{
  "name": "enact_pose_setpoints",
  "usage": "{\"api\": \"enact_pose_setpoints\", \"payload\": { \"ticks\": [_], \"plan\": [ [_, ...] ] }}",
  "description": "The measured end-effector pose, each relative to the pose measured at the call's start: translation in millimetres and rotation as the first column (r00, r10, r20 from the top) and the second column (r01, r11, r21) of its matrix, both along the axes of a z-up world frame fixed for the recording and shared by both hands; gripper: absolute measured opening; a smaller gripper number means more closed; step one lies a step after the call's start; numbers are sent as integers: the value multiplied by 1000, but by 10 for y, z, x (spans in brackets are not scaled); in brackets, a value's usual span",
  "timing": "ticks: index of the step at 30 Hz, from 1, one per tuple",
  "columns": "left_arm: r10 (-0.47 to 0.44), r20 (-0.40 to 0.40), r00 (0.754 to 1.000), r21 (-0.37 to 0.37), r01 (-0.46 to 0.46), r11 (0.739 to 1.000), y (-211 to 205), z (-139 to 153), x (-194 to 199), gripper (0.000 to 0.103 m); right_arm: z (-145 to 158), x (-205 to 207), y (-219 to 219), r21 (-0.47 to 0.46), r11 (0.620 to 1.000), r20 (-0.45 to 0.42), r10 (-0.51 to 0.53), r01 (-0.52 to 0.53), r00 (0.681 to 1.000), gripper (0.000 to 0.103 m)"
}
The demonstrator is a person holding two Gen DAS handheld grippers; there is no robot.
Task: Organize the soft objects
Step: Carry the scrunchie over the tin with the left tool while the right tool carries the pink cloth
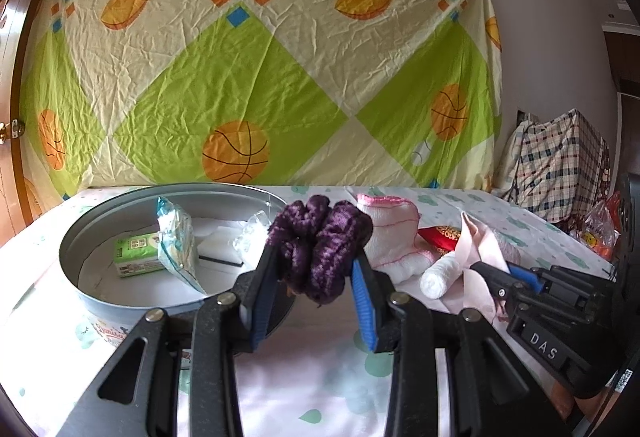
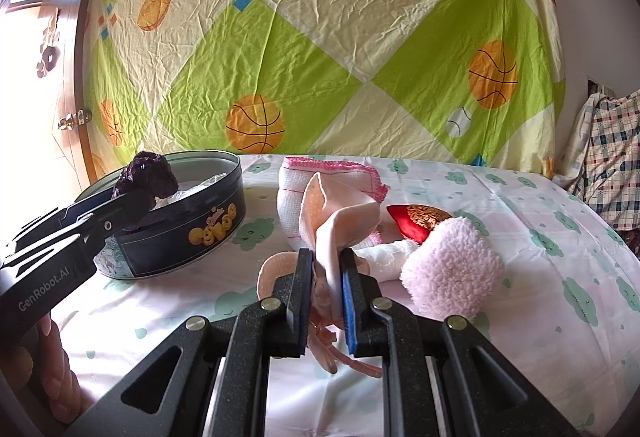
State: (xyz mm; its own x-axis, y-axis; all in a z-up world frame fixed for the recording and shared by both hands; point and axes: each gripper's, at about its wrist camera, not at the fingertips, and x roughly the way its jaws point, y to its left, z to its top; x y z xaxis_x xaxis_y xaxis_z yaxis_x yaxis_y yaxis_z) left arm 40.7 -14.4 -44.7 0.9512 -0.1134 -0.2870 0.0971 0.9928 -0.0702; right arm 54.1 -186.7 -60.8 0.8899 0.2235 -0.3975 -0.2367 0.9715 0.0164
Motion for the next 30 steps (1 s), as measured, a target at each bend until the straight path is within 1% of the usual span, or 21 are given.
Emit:
{"api": "enact_pose_setpoints", "payload": {
  "ticks": [15,30],
  "plan": [
    [53,52,997,-22,-51,998,218,7,-138,35,-15,-6,271,-12,998,-9,68,-68,998,15],
    [101,62,993,-78,-96,992,493,6,-182,35,-18,-7,572,-28,989,-13,144,-144,990,15]
  ]
}}
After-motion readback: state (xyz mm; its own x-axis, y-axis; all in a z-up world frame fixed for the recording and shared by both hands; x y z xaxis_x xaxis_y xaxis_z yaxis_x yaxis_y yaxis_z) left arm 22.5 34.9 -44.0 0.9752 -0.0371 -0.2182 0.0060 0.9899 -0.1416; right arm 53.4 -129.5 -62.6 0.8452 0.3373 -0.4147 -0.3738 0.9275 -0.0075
